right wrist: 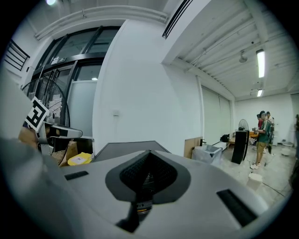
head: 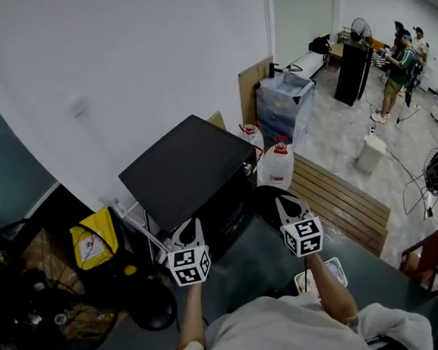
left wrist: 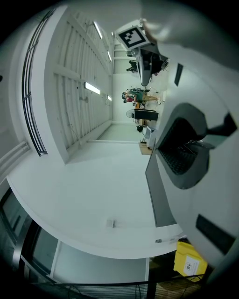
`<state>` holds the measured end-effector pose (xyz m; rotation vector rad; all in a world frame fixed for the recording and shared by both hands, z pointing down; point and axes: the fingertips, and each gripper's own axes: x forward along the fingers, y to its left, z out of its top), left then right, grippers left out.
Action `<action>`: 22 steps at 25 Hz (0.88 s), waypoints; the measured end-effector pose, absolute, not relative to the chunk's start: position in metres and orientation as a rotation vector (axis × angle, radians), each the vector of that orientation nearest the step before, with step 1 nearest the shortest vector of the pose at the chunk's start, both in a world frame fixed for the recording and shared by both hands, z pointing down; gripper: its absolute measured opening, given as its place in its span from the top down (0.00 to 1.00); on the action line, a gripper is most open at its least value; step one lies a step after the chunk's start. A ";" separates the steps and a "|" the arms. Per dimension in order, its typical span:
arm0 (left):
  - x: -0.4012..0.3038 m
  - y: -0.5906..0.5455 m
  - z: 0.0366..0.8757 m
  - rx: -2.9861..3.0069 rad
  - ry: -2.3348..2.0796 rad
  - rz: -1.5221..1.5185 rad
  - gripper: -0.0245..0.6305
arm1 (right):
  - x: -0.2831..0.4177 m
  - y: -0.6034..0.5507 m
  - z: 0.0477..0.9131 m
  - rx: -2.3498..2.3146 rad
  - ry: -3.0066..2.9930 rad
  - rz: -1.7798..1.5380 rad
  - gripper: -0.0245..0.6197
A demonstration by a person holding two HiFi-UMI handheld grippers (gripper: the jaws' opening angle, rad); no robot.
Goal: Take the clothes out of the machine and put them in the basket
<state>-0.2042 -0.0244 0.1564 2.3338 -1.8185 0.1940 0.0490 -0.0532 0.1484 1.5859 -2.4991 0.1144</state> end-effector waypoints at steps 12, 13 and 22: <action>-0.195 -0.024 0.159 2.350 -1.805 0.224 0.93 | 0.050 -0.051 0.148 1.583 -2.509 0.126 0.93; -0.194 -0.025 0.158 2.352 -1.804 0.222 0.93 | 0.050 -0.051 0.149 1.582 -2.507 0.126 0.93; -0.191 -0.029 0.161 2.354 -1.794 0.217 0.93 | 0.047 -0.055 0.149 1.575 -2.497 0.109 0.93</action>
